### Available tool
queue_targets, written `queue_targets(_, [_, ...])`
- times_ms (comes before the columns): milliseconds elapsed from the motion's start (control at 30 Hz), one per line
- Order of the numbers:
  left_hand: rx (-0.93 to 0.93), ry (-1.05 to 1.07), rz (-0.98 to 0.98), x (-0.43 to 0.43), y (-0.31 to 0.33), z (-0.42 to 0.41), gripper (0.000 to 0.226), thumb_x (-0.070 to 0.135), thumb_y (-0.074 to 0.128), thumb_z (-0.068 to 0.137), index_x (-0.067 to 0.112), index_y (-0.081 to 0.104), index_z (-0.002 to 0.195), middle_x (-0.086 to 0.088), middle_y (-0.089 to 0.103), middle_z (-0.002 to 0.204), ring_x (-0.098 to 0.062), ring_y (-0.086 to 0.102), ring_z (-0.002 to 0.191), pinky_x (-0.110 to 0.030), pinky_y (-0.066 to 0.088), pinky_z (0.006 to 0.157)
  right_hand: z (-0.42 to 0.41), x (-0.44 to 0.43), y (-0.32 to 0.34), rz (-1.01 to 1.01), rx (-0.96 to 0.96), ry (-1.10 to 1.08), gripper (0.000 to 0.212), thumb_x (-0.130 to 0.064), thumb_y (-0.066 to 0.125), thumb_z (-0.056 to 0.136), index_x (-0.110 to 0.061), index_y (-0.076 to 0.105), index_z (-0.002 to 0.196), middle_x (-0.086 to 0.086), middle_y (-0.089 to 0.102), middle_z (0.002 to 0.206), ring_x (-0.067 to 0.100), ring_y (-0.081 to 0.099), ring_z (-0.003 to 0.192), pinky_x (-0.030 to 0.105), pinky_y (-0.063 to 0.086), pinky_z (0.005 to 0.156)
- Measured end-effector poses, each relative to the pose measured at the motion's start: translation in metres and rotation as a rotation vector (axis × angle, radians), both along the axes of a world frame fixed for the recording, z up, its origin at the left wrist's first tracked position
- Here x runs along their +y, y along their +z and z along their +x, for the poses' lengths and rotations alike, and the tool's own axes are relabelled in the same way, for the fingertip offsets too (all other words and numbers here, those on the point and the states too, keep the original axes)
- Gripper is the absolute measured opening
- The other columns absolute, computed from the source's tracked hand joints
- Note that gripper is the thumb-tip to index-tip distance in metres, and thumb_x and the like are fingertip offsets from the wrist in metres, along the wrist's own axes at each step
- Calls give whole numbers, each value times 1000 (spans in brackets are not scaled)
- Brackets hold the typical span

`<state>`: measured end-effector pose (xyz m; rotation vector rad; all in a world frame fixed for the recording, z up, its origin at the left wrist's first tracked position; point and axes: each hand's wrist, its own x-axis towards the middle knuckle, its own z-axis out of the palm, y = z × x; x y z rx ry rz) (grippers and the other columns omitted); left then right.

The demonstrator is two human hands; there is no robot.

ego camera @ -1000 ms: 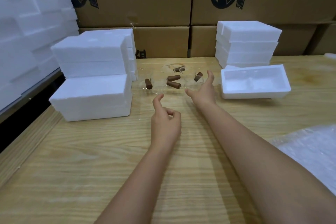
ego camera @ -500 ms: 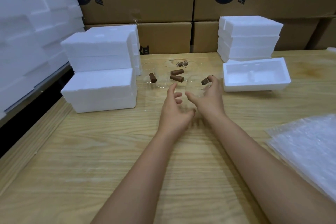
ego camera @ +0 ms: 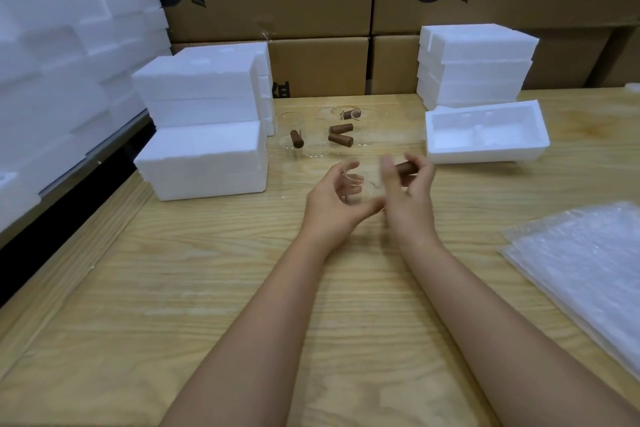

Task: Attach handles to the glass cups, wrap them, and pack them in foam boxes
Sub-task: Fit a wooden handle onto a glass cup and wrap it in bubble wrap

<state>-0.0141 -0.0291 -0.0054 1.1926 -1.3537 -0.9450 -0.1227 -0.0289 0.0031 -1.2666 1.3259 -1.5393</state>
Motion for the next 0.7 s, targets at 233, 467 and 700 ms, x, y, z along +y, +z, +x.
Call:
queue_targets(233, [72, -147, -3, 3, 4, 4, 71, 2, 83, 71, 28, 53, 130, 0, 62, 121, -27, 68, 98, -25, 56, 82, -17, -14, -2, 9, -266, -81, 22, -36, 59, 92, -20, 53, 77, -8, 59, 64, 6, 48, 52, 26, 41, 53])
queue_targets(467, [38, -106, -57, -3, 1, 6, 69, 2, 83, 70, 27, 49, 126, 8, 56, 125, -15, 65, 90, -34, 57, 85, -9, -17, -6, -54, -243, -51, 17, -23, 53, 96, -21, 47, 80, -3, 58, 71, 6, 45, 51, 25, 38, 52])
queue_targets(700, [25, -102, -85, -6, -1, 7, 69, 5, 85, 69, 41, 47, 115, 8, 54, 129, -13, 65, 89, -32, 56, 86, -7, -16, -6, -55, -237, -68, 17, -24, 53, 96, -21, 47, 81, 0, 59, 76, 8, 49, 62, 35, 41, 71])
